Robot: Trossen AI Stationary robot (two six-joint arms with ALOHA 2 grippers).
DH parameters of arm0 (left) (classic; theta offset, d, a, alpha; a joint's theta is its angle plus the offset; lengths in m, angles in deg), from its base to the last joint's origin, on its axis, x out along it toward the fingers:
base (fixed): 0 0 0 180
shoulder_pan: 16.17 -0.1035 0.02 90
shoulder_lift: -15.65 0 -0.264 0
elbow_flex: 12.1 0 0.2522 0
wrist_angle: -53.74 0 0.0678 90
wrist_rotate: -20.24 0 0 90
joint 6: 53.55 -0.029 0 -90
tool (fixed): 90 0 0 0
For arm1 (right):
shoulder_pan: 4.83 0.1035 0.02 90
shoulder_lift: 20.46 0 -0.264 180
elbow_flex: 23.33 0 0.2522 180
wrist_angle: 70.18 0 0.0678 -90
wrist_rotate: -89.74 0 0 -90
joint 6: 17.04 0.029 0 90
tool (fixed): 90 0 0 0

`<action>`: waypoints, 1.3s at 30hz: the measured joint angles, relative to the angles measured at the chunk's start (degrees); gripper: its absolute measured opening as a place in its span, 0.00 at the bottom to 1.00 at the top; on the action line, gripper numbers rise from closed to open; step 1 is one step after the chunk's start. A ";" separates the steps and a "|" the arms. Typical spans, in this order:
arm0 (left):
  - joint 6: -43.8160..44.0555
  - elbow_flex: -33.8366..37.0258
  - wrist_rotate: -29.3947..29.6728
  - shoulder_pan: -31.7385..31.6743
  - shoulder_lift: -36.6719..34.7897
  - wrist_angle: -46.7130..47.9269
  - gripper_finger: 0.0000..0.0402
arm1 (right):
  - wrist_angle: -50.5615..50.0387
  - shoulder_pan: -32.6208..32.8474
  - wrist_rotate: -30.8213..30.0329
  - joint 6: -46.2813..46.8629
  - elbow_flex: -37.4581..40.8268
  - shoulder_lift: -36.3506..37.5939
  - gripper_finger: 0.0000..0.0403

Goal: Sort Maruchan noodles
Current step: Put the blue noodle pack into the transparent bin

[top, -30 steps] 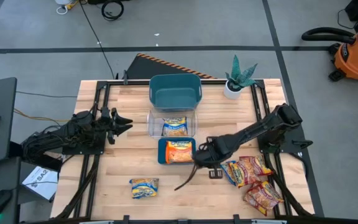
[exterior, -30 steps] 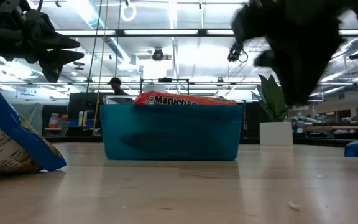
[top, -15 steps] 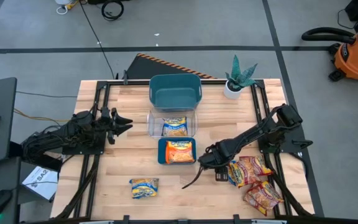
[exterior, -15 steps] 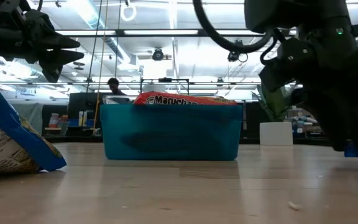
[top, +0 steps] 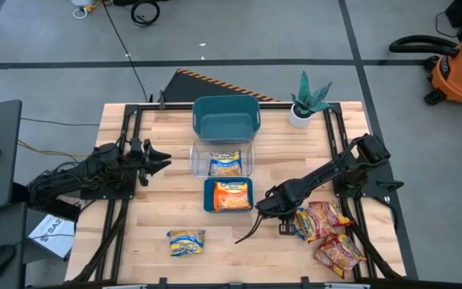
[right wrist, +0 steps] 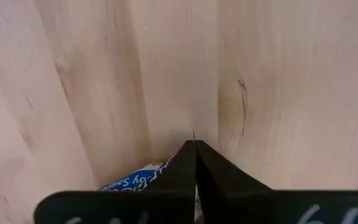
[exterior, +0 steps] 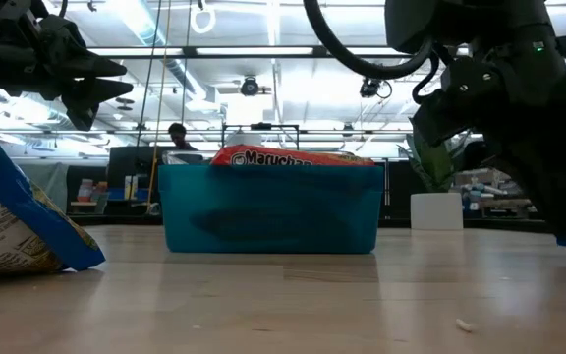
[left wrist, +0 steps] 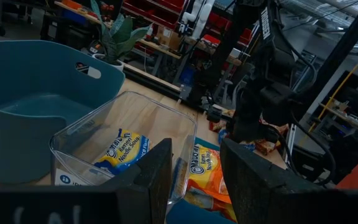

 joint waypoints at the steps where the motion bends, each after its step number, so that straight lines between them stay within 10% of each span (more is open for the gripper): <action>1: 0.00 0.00 0.00 -0.02 0.00 0.00 0.35 | -0.02 -0.02 -0.02 -0.03 0.00 0.00 0.02; 39: 0.01 0.00 0.00 -0.01 0.00 0.00 0.35 | -25.19 -8.15 -43.34 -31.61 -50.40 -0.04 0.01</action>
